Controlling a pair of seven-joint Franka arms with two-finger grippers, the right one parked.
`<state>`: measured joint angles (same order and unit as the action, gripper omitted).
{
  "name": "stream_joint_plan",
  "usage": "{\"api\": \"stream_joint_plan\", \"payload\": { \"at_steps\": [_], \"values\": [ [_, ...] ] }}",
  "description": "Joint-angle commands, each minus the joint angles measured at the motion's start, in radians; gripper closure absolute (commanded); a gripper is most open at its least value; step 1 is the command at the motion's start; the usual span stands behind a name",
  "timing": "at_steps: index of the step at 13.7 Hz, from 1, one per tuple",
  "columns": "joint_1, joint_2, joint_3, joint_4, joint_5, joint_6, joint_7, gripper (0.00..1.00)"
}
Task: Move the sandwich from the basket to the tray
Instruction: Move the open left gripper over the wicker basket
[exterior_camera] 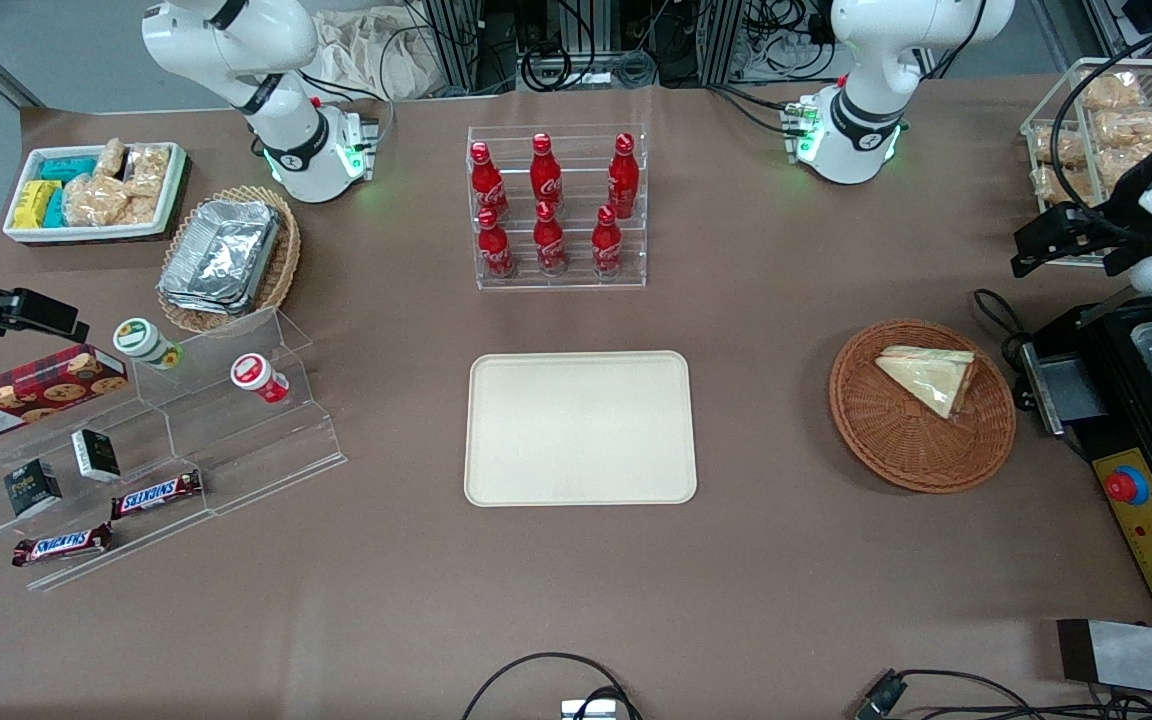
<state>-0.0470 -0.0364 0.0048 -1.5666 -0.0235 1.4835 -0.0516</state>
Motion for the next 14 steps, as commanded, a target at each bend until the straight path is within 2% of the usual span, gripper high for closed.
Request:
{"api": "stream_joint_plan", "payload": {
  "at_steps": [1, 5, 8, 12, 14],
  "values": [
    [-0.005, 0.000, 0.006, 0.016, -0.010, -0.019, -0.010, 0.00],
    [-0.005, 0.027, 0.006, 0.039, 0.002, -0.019, -0.071, 0.00],
    [0.004, 0.030, 0.012, 0.019, 0.002, -0.022, -0.192, 0.00],
    [0.056, 0.039, 0.014, -0.061, -0.003, 0.021, -0.221, 0.00],
    [0.067, 0.014, 0.015, -0.154, -0.001, 0.090, -0.237, 0.00]
  ]
}}
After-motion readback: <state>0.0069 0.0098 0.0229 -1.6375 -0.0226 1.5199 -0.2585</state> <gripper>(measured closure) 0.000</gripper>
